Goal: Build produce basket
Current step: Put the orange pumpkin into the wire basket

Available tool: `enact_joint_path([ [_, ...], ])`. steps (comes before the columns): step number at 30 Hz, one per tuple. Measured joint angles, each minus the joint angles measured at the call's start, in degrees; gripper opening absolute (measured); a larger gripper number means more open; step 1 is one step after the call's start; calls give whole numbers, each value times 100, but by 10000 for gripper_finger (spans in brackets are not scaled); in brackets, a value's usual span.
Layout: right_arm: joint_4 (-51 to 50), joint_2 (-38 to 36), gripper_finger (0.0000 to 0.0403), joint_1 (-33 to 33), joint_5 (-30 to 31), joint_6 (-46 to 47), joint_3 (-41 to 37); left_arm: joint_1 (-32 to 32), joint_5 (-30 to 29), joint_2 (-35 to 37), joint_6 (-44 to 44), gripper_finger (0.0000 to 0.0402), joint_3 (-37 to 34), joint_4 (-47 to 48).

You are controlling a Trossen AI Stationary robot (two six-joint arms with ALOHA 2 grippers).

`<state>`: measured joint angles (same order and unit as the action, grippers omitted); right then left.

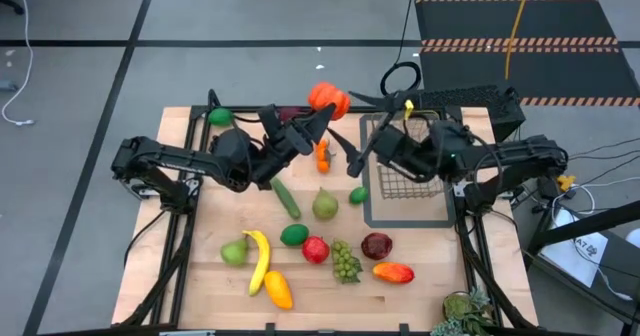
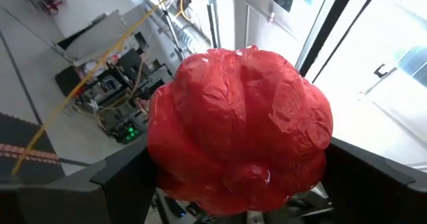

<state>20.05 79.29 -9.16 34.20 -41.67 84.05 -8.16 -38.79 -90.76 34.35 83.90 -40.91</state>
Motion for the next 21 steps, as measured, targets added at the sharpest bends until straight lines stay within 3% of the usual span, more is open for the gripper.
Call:
enact_joint_path([
  [6, 26, 13, 368, 146, -265, -94, 0, 105, 163, 37, -61, 361, 0, -119],
  [12, 20, 6, 368, 230, -398, 20, 0, 205, 959, 35, 238, 361, 0, -17],
  [21, 117, 6, 364, 239, -449, -290, 0, 214, 1072, 33, 370, 361, 0, 130],
])
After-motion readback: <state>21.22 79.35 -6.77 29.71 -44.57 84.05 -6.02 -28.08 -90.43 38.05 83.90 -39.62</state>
